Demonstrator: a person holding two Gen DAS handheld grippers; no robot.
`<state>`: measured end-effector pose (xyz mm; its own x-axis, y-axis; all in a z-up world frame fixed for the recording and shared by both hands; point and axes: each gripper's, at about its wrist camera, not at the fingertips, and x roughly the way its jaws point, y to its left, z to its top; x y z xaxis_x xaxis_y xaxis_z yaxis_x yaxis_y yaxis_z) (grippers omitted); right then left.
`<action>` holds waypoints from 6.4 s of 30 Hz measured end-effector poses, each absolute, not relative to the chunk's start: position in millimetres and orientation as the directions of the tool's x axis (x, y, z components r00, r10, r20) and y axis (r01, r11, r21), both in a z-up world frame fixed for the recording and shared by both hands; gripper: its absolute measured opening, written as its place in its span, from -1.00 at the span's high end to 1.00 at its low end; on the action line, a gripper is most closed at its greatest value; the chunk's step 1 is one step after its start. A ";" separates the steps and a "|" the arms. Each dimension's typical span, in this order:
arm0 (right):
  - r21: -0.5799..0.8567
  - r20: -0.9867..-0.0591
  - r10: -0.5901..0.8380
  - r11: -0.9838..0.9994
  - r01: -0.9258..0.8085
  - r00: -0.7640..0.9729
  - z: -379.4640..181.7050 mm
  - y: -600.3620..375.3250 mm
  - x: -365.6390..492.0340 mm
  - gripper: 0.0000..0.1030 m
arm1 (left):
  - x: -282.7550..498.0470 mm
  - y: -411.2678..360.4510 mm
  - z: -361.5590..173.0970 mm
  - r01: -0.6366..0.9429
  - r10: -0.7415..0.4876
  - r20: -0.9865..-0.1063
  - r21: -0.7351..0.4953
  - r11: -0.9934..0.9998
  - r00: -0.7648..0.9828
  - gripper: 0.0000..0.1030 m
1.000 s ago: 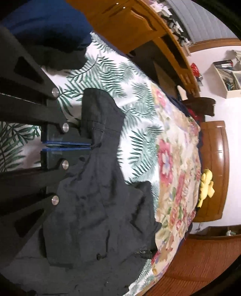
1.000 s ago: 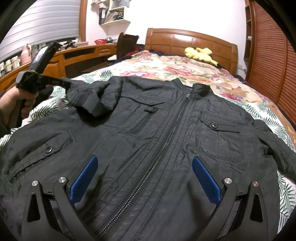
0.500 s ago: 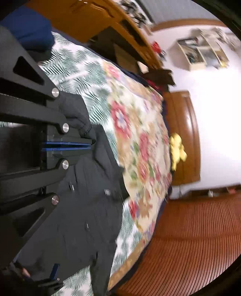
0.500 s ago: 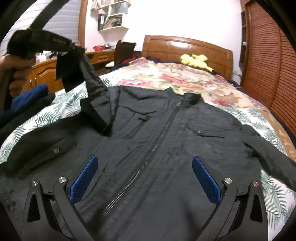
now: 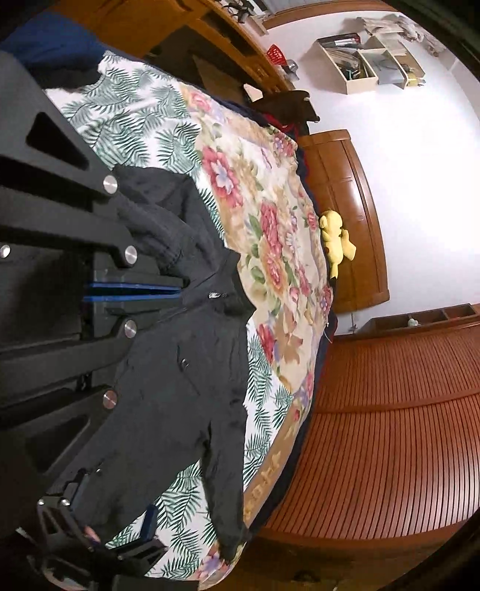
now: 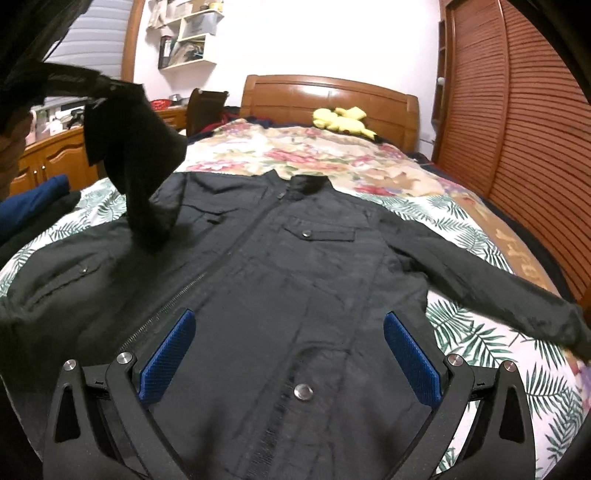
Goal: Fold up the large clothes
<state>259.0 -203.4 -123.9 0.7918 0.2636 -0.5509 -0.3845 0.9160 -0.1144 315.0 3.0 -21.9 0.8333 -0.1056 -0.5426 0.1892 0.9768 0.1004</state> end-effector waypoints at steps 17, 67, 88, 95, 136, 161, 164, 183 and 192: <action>-0.077 -0.565 0.303 0.907 -0.415 0.768 -124.4 -187.9 264.7 -1.00 | 248.7 9.0 -50.0 0.214 -0.166 -0.555 0.022 0.977 0.815 0.38; 0.018 -0.664 0.560 0.676 -0.737 0.496 -152.4 -51.9 284.5 0.84 | 171.0 96.7 -113.8 0.051 -0.079 -0.567 -0.066 0.997 0.820 0.29; 0.045 -0.511 0.550 0.785 -0.618 0.661 -87.4 -163.3 236.8 0.90 | 176.9 68.2 -103.5 0.115 -0.134 -0.528 -0.068 0.991 0.838 0.29; -0.020 -0.651 0.441 0.803 -0.595 0.618 -135.1 -161.2 254.6 0.89 | 182.2 58.8 -102.9 0.123 -0.140 -0.525 -0.068 0.990 0.840 0.29; -0.058 -0.708 0.482 0.688 -0.724 0.516 -161.4 -95.8 226.2 0.92 | 181.8 49.4 -100.3 0.133 -0.148 -0.518 -0.065 0.989 0.843 0.29; -0.045 -0.475 0.306 0.928 -0.370 0.825 -81.2 -221.8 263.2 0.93 | 178.8 45.5 -101.9 0.136 -0.138 -0.515 -0.041 0.990 0.846 0.29; 0.015 -0.524 0.273 0.950 -0.312 0.807 -96.4 -243.2 284.9 0.85 | 177.3 44.3 -100.9 0.136 -0.135 -0.508 -0.035 0.990 0.851 0.29; -0.016 -0.675 0.295 0.910 -0.414 0.676 -150.2 -216.0 310.6 0.48 | 171.4 18.0 -83.0 0.179 -0.154 -0.494 0.003 0.984 0.856 0.29; -0.019 -0.757 0.216 0.936 -0.352 0.616 -173.4 -219.7 328.1 0.47 | 195.1 -4.6 -82.4 0.232 -0.203 -0.486 0.000 0.973 0.850 0.29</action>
